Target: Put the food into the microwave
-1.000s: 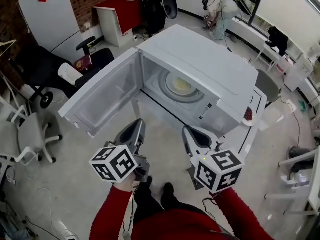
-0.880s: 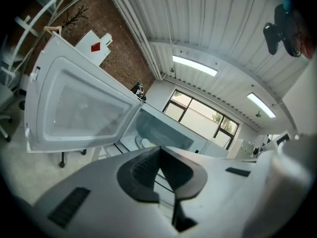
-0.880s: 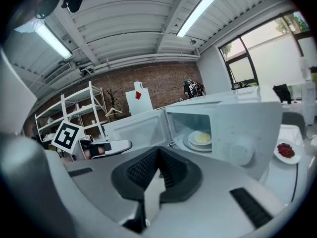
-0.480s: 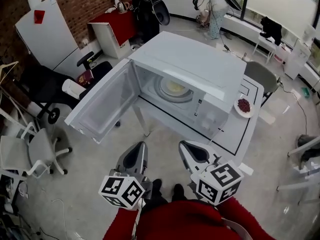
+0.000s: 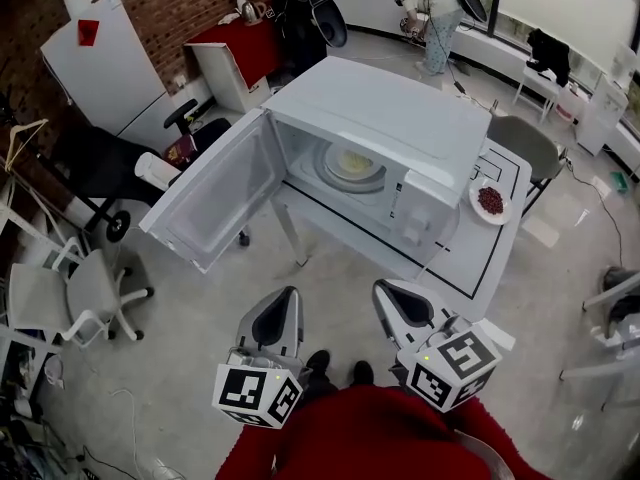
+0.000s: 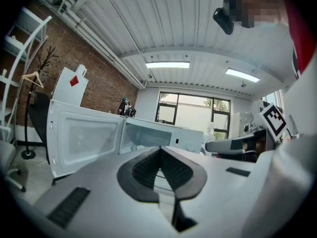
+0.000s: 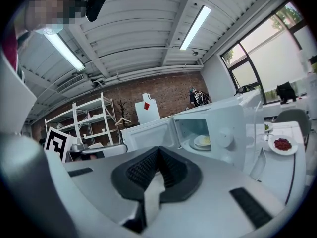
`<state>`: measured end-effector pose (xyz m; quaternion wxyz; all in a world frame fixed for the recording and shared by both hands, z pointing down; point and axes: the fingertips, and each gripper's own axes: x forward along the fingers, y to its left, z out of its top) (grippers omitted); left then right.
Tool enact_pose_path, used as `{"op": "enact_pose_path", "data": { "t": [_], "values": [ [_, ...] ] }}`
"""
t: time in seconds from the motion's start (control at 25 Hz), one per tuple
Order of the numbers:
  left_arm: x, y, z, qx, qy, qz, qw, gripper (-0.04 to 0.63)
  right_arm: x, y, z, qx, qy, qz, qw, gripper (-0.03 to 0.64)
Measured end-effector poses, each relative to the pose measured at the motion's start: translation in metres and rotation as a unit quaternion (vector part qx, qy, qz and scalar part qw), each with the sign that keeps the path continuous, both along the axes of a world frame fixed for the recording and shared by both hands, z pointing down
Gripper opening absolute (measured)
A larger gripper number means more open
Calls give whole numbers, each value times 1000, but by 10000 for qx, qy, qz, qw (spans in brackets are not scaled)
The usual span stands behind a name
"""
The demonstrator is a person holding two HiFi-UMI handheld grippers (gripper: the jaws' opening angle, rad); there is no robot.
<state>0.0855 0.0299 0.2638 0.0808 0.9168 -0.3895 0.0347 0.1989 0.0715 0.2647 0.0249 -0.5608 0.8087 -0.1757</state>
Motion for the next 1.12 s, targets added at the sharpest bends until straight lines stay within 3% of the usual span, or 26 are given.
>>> {"op": "enact_pose_path", "data": {
  "t": [0.16, 1.12],
  "values": [
    [2, 7, -7, 151, -76, 48, 9998, 9, 4, 6, 2, 7, 68, 12, 10000, 14],
    [6, 3, 3, -131, 58, -49, 9999, 9, 24, 0, -2, 171, 373, 108, 9991, 14]
  ]
}}
